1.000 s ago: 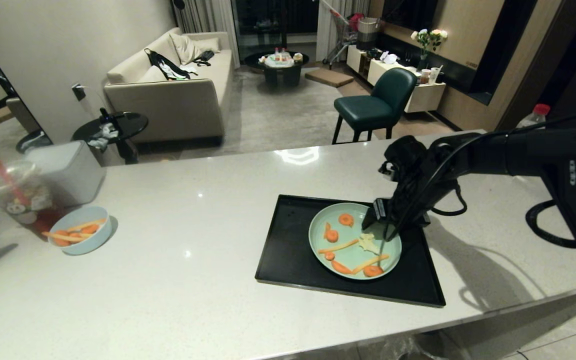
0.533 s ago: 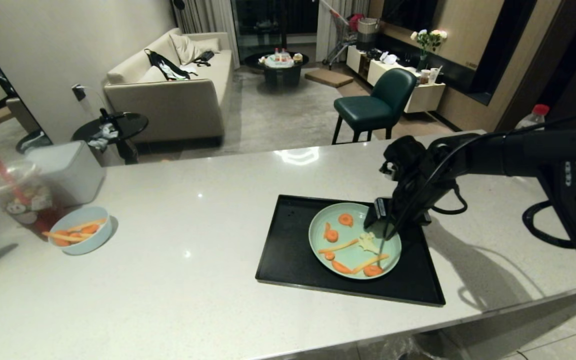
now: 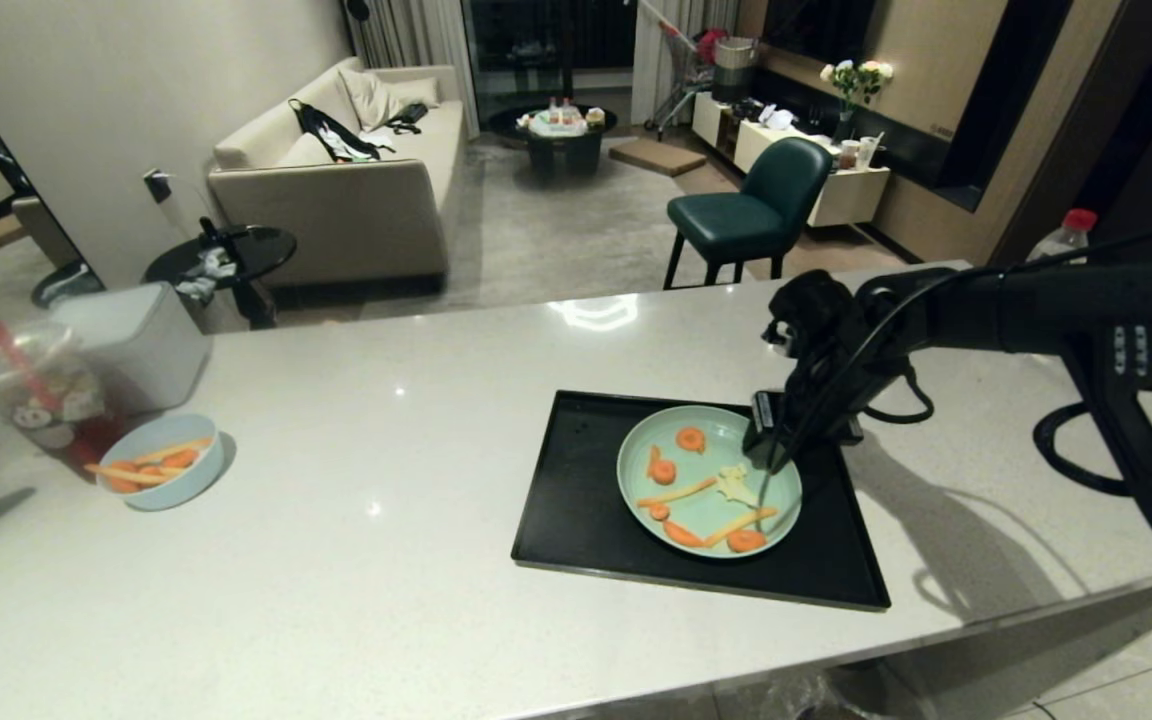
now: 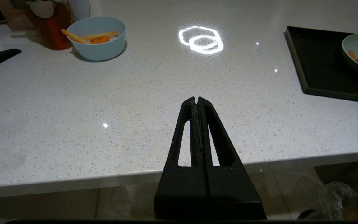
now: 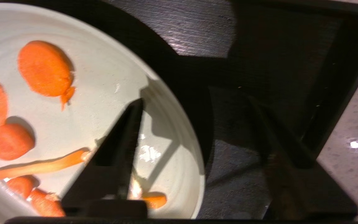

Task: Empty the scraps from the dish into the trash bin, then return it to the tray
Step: Pick up the plate with leftover food

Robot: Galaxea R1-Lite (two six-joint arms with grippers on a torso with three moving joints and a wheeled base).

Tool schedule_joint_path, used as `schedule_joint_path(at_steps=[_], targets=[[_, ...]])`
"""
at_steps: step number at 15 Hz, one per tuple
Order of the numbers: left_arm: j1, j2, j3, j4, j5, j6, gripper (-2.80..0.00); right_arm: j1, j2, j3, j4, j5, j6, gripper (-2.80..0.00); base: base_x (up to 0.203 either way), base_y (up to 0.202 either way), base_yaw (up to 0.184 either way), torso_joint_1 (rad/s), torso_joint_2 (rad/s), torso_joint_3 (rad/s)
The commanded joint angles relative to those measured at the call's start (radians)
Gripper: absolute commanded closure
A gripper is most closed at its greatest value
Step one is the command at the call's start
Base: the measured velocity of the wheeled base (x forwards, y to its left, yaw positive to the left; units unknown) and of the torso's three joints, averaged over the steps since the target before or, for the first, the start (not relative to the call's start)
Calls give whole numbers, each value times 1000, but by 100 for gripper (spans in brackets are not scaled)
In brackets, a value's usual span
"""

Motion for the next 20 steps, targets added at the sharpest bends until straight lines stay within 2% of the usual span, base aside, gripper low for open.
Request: schedule_joint_path(at_steps=[1, 13, 20], targets=[[0, 1, 0, 0, 0, -1, 0, 1, 8, 0, 2, -1, 0, 0, 0, 0, 0, 0, 0, 0], [-1, 1, 0, 0, 0, -1, 0, 4, -8, 0, 7, -1, 0, 0, 0, 0, 0, 0, 0, 0], [-1, 1, 0, 0, 0, -1, 0, 24, -94, 40, 48, 2, 7, 0, 0, 0, 0, 0, 0, 0]])
